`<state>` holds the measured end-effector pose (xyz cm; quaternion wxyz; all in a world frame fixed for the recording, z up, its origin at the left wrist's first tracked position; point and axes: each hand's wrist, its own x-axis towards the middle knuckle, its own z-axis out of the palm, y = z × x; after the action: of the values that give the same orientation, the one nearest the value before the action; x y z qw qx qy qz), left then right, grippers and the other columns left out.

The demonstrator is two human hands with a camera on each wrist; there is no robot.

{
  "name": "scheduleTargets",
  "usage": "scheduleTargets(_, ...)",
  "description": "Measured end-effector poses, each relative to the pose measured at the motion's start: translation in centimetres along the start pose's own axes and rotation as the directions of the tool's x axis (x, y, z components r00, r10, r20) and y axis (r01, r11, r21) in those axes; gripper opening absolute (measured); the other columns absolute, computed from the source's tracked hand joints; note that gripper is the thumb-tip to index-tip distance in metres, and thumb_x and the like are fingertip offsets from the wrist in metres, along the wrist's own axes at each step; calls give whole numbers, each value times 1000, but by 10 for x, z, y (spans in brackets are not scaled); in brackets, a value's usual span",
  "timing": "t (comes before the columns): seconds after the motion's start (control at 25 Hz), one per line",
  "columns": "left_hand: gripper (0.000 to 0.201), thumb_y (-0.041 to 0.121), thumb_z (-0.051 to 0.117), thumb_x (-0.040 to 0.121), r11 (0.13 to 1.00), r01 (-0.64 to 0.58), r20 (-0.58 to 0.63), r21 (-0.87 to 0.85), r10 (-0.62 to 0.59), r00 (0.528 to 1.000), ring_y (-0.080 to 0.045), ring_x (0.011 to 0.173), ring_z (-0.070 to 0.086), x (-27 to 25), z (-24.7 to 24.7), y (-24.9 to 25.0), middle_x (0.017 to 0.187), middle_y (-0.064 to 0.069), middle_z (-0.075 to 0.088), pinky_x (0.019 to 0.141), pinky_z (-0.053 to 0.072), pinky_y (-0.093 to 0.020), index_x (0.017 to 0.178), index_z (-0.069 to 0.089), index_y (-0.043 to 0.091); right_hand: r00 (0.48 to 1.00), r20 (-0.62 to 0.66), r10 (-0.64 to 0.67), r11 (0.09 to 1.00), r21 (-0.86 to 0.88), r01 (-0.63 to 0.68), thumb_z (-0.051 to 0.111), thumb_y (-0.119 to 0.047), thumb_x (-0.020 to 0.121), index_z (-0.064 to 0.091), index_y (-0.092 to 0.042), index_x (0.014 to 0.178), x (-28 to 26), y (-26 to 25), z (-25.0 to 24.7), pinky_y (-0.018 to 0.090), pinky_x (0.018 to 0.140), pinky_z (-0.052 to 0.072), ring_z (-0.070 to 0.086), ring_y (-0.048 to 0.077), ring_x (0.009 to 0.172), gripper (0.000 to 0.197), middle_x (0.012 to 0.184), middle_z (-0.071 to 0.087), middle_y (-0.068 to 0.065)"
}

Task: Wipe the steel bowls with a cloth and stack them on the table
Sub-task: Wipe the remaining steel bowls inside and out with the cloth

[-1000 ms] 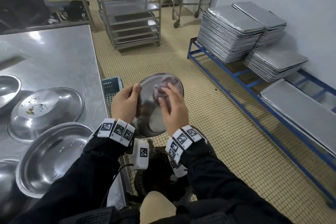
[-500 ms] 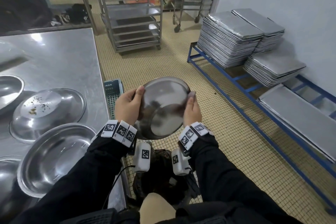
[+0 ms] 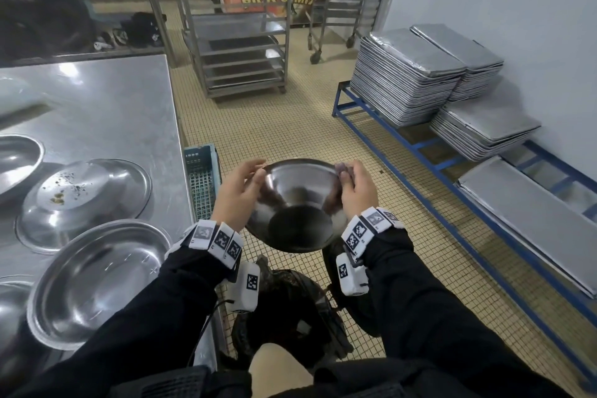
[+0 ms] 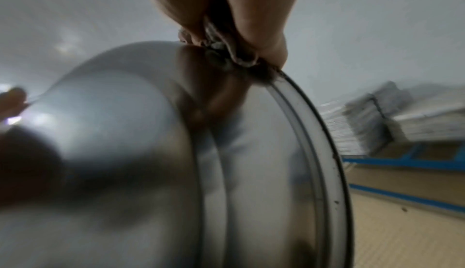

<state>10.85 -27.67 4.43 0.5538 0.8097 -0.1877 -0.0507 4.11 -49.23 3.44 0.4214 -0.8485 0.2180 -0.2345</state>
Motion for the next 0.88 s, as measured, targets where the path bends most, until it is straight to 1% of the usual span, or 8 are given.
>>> scheduleTargets(0.04,31,27,50,97,997,-57,32,59,55,998,-10,103,57,0,4,5,115,8,61,92,50,-33,128,55,23,997,45,-62,997,-49,64,46,-16,97,56,-9,100,1,-3,0,9,69,37,53,10,90,12,99,57,-1)
scheduleTargets(0.12,33,30,54,95,972,-130,97,195,113,989,-8,98,59,1,10,12,107,10,62,87,48,-26,127,57,24,973,135,-188,971,-122,205,47,-14,96,57,-9,96,-1,-12,3,11,70,35,51,10,88,11,96,55,-2)
scheduleTargets(0.28,21,33,59,93,942,-143,63,305,130,990,-18,76,61,1,12,7,80,1,67,73,52,-36,93,69,14,918,221,-331,927,-106,359,48,-16,96,58,-9,96,-5,-19,13,26,79,45,52,13,88,12,94,57,1)
scheduleTargets(0.44,26,33,55,95,945,-69,4,319,71,997,-21,68,58,-2,9,-6,68,0,61,67,50,-40,80,64,14,951,127,-280,954,-76,291,49,-21,96,52,-11,119,-14,-18,17,23,79,43,51,11,93,26,108,60,5)
scheduleTargets(0.56,28,34,50,98,971,9,-42,240,2,999,-26,69,60,-3,12,-5,68,-2,61,65,50,-39,82,63,13,969,-5,-247,969,-20,247,56,-23,92,49,-8,120,-39,-19,32,18,79,45,49,11,102,33,118,52,9)
scheduleTargets(0.64,31,32,49,99,985,19,-76,170,-6,997,-29,68,60,-2,14,0,68,-7,62,65,50,-43,81,63,11,941,-46,-336,942,-40,334,54,-30,91,54,-8,116,-58,-20,47,29,95,46,42,11,115,33,125,46,10)
scheduleTargets(0.72,33,31,48,99,988,-11,-103,152,27,994,-29,66,59,-2,16,6,67,-8,62,66,51,-46,78,61,9,908,-31,-418,902,-136,411,42,-36,96,54,-11,124,-66,-22,55,40,104,41,39,17,126,40,130,45,9)
scheduleTargets(0.88,33,33,48,99,989,-52,-121,137,69,990,-28,60,55,-3,16,13,63,-8,59,59,47,-44,75,59,12,922,-68,-382,905,-227,359,30,-37,99,49,-12,132,-45,-34,48,45,104,39,40,23,128,46,135,46,7)
